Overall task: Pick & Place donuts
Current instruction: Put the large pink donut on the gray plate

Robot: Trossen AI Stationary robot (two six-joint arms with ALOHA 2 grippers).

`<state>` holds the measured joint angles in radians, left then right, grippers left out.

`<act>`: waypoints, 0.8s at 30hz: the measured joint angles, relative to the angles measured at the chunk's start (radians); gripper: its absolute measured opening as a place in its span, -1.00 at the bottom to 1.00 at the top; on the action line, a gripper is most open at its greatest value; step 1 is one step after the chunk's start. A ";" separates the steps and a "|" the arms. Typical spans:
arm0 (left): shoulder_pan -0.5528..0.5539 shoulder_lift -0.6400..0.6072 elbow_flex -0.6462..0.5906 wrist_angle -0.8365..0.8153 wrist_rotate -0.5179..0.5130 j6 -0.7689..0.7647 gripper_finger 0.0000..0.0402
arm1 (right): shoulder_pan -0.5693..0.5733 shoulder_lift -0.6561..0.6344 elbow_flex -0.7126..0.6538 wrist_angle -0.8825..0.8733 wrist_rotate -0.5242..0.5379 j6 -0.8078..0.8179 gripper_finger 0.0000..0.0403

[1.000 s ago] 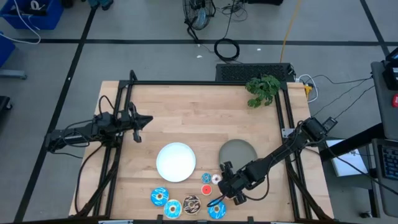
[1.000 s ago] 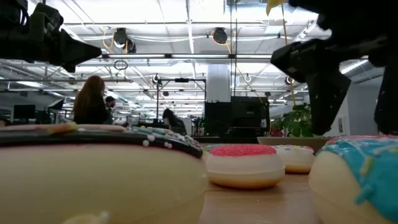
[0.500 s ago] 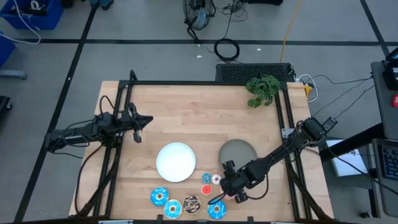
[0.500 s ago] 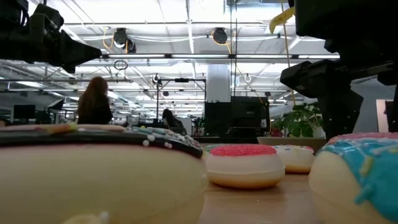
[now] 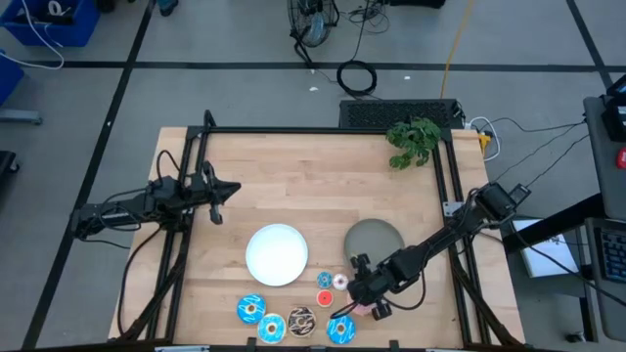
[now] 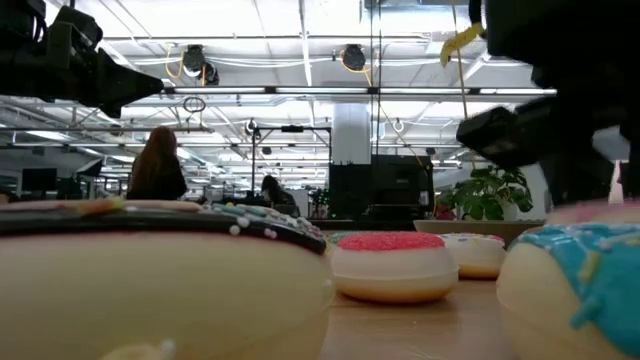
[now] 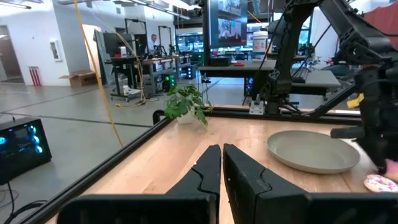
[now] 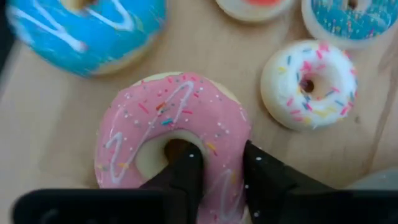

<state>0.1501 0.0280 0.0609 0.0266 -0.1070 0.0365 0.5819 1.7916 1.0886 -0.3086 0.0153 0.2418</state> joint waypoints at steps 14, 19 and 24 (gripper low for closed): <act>0.000 0.000 0.000 -0.001 0.000 0.000 -0.87 | -0.092 -0.220 0.013 -0.140 0.045 0.058 -0.94; 0.000 0.000 0.000 0.000 0.000 0.001 -0.87 | -0.192 -0.333 0.013 -0.298 0.068 0.064 -0.96; 0.000 0.000 0.000 -0.001 -0.001 0.003 -0.87 | -0.278 -0.400 0.013 -0.428 0.069 0.060 -0.95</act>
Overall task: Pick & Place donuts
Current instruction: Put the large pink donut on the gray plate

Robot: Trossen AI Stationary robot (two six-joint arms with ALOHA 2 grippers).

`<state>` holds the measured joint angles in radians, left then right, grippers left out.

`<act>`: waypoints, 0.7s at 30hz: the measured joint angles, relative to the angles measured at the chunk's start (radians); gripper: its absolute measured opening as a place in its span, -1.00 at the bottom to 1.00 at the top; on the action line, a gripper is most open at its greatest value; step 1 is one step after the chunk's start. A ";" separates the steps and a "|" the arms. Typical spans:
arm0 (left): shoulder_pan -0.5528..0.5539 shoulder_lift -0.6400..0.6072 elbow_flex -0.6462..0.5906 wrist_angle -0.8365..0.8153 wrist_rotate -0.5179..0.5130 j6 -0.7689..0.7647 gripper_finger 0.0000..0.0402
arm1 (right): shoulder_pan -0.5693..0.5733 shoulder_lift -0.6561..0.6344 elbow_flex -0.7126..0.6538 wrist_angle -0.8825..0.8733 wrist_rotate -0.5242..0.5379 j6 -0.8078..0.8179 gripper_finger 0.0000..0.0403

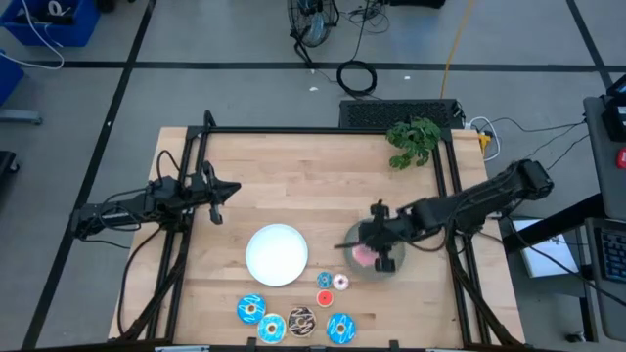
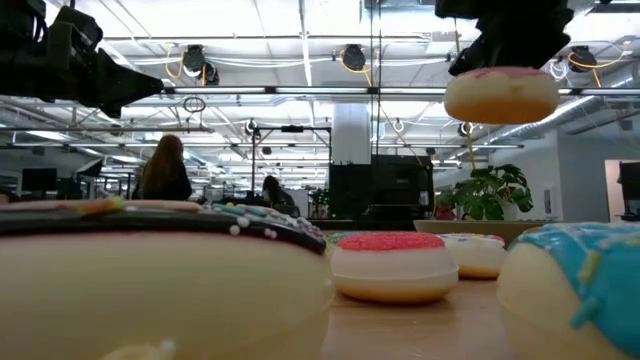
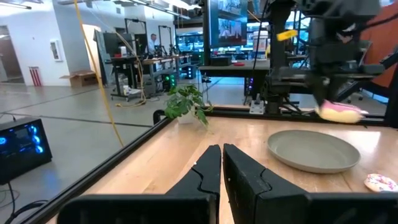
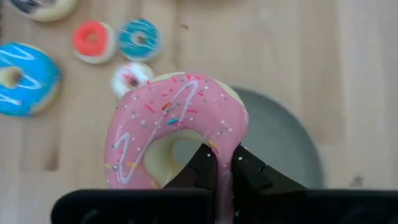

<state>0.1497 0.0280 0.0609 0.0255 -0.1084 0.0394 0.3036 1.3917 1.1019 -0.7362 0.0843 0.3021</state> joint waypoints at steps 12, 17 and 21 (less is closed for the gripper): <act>0.000 0.000 0.000 -0.002 0.000 0.000 -0.87 | -0.147 -0.008 -0.180 0.098 -0.013 -0.126 -0.95; 0.000 0.000 0.000 -0.027 0.000 0.002 -0.87 | -0.187 -0.008 -0.296 0.176 -0.036 -0.131 -0.95; 0.000 0.000 0.000 -0.030 0.000 0.004 -0.87 | -0.204 -0.008 -0.344 0.246 -0.036 -0.115 -0.95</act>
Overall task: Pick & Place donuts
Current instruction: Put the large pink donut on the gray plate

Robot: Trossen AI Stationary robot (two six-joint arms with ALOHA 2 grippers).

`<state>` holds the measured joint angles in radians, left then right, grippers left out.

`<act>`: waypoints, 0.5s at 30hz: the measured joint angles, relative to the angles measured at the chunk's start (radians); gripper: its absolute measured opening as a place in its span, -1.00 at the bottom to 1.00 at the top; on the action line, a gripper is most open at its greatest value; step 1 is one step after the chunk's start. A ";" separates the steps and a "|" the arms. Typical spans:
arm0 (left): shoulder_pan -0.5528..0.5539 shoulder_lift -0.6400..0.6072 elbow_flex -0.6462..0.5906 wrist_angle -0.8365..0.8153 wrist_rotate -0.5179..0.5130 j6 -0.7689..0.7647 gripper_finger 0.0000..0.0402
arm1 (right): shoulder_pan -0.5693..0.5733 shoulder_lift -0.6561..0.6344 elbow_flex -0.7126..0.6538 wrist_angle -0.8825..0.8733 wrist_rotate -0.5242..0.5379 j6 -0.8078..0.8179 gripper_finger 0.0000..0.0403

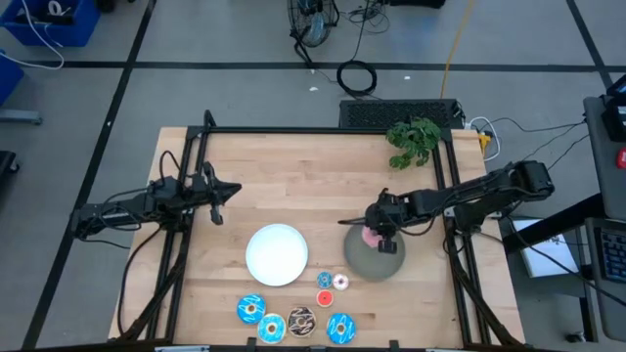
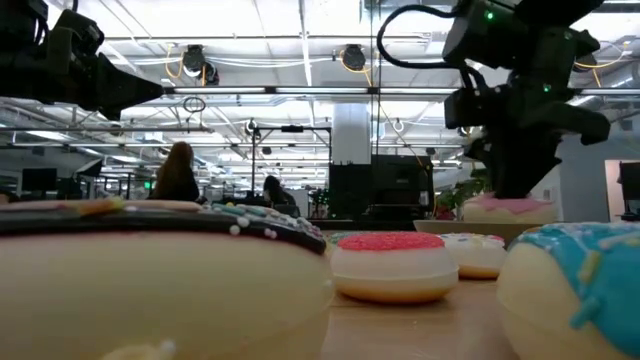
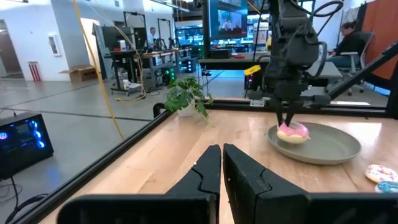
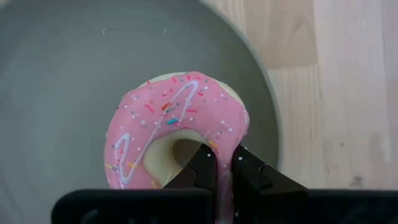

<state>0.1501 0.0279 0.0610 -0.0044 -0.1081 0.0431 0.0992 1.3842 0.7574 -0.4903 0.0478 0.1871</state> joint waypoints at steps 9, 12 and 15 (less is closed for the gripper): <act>0.000 0.000 0.000 0.000 -0.006 0.000 -0.87 | -0.002 0.011 -0.010 0.029 0.000 0.008 -0.95; 0.000 0.000 0.000 0.000 -0.006 0.000 -0.87 | -0.001 0.024 -0.011 0.033 0.000 0.010 -0.95; 0.000 0.000 0.000 0.000 -0.007 0.001 -0.87 | -0.001 0.054 -0.011 0.026 -0.002 0.010 -0.95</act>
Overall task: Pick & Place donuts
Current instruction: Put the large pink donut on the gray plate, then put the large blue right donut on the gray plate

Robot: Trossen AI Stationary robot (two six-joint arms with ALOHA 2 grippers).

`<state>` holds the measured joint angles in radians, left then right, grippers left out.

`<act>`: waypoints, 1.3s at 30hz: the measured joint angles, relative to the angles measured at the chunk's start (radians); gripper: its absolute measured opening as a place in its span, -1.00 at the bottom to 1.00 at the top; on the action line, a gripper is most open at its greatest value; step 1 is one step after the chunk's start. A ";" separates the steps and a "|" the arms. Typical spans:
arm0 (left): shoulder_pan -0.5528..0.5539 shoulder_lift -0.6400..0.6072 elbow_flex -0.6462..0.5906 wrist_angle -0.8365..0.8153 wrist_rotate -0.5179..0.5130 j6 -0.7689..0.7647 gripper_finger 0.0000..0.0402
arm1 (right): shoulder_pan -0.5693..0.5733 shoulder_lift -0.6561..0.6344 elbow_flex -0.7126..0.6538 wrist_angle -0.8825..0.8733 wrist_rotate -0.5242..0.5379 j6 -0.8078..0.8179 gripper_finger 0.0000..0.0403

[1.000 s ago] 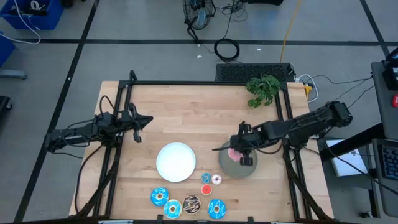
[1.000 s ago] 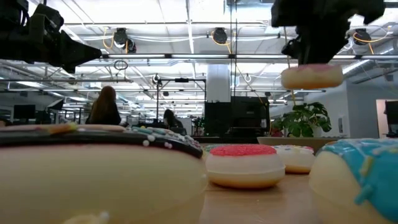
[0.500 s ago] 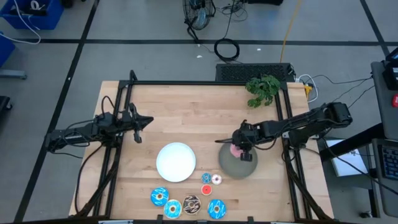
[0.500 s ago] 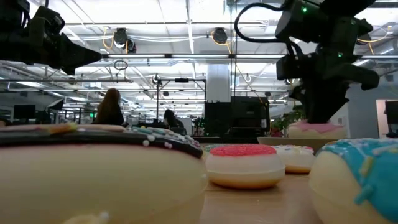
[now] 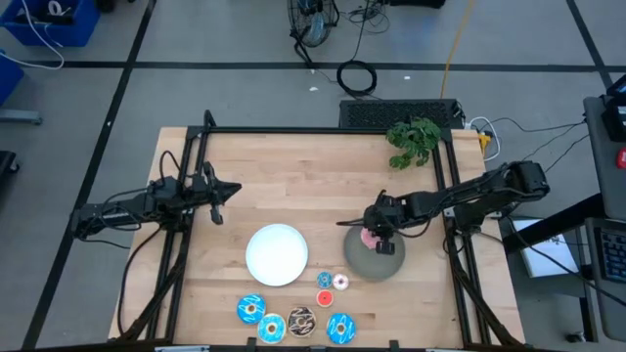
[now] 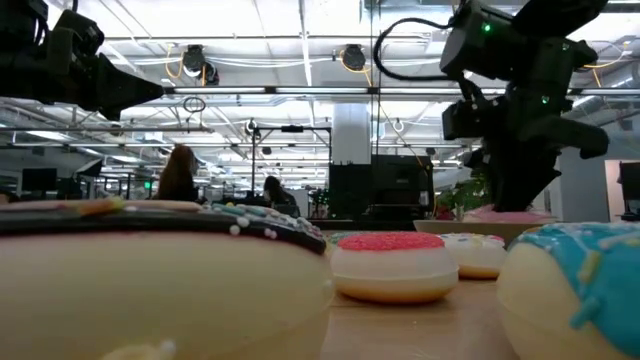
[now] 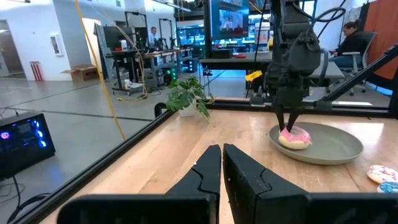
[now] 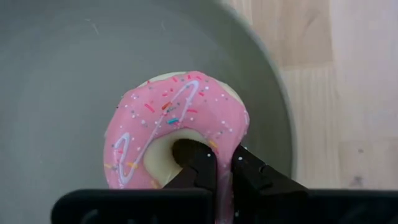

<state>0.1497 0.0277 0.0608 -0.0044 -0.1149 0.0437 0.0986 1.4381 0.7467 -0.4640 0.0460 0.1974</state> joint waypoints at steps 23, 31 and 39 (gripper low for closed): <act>0.000 0.000 0.000 -0.008 0.001 0.000 -0.87 | 0.000 -0.038 0.000 0.010 0.004 0.008 -0.29; 0.000 0.000 0.000 -0.007 0.001 0.000 -0.87 | -0.009 -0.058 0.001 -0.024 -0.046 0.056 -0.19; 0.000 0.000 0.000 0.000 0.001 0.000 -0.87 | -0.014 -0.069 0.046 -0.080 -0.071 0.079 -0.04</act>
<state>0.1501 0.0278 0.0612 -0.0044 -0.1143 0.0437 0.0849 1.3695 0.7925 -0.5442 -0.0250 0.2760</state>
